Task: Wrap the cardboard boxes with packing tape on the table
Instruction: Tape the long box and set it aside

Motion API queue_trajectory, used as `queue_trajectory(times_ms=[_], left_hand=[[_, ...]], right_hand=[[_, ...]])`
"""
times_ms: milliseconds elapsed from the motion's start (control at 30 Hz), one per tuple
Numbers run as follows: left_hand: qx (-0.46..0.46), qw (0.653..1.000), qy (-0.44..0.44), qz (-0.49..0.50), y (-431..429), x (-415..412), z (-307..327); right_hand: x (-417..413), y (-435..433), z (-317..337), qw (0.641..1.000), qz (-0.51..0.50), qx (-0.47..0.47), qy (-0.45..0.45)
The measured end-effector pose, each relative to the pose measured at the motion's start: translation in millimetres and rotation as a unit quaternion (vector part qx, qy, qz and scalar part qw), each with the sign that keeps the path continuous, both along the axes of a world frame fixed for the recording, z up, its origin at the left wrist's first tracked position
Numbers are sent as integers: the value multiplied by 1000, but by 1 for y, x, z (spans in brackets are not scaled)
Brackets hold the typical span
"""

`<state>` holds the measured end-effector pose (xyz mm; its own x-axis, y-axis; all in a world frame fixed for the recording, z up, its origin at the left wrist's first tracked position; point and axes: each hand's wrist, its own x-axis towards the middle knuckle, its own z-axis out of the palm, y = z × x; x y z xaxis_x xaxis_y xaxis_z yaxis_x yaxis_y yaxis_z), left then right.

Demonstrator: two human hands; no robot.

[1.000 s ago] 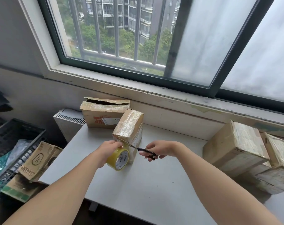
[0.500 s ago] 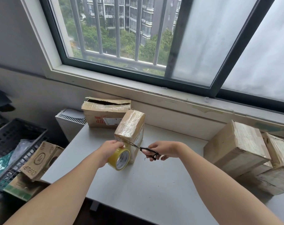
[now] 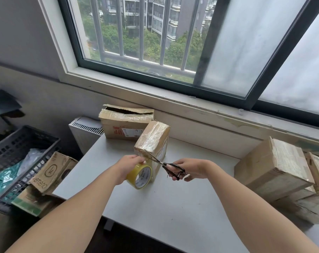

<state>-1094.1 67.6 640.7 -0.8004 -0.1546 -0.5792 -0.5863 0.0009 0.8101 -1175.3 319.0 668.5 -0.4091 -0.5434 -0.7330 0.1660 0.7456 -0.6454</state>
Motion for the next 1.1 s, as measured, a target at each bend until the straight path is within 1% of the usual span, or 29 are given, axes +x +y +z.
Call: queue_trajectory(times_ms=[233, 467, 767, 933, 1100], left_hand=[[20, 1000, -4, 6, -3, 2, 2], [10, 1000, -1, 7, -9, 3, -1], [5, 1000, 5, -9, -13, 3, -9], [9, 1000, 5, -9, -11, 1, -11], [25, 1000, 10, -11, -5, -1, -10]], right_hand=[[1, -7, 3, 1000, 7, 1, 12], [0, -12, 2, 995, -12, -7, 99], [-1, -11, 5, 991, -19, -7, 136], [3, -13, 5, 991, -17, 6, 135], [8, -21, 10, 995, -20, 5, 97]])
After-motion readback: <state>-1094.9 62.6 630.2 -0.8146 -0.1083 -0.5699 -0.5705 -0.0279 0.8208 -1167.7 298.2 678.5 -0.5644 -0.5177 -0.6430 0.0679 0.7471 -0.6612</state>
